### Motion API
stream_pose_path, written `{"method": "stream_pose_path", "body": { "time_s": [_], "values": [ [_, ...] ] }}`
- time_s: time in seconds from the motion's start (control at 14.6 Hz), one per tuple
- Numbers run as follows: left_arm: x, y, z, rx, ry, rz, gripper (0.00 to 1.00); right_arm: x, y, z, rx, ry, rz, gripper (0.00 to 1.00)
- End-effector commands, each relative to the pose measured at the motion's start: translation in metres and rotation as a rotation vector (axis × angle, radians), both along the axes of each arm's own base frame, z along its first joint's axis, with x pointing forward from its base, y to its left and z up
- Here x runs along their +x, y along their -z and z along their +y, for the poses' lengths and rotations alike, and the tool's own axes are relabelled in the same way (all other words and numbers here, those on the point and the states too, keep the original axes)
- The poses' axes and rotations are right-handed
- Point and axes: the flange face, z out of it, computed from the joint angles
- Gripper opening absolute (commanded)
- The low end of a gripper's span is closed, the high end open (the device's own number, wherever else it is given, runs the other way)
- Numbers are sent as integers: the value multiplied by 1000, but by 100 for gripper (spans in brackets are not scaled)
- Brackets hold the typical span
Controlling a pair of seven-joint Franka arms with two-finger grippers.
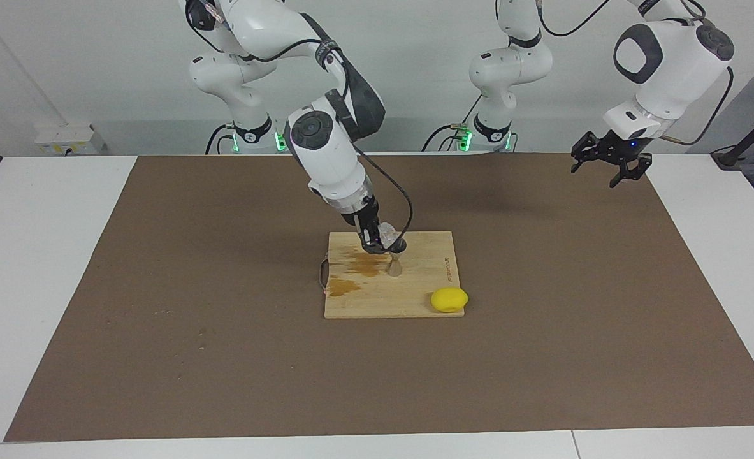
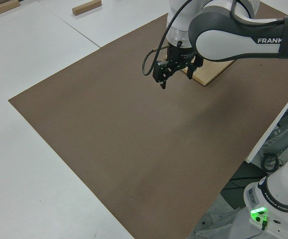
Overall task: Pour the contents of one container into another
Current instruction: 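Tilt the glass over the dark cup while the left gripper withdraws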
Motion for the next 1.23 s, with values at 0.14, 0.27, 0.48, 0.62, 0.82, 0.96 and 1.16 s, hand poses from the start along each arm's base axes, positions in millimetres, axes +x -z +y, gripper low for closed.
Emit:
{"method": "stream_pose_path", "body": {
  "time_s": [0.14,0.27,0.48,0.62,0.82,0.96,1.16],
  "values": [
    [-5,-21,-20,38,-88,14,100,5,-6,2,-49,15,7,0],
    [-6,-32,-23,38,-85,25,100,5,-7,2,-50,20,8,0],
    [0,-55,-26,69,-68,1,100,7,-8,2,-62,24,8,0],
    [1,-74,-35,104,-43,-4,100,8,-10,3,-66,26,8,0],
    [3,-99,-36,107,-44,-36,100,8,-11,3,-68,28,4,0],
    [4,-113,-36,108,-44,-62,100,8,-11,3,-68,29,4,0],
    [3,-128,-32,109,-55,-77,100,11,-13,1,-55,38,0,0]
  ]
}}
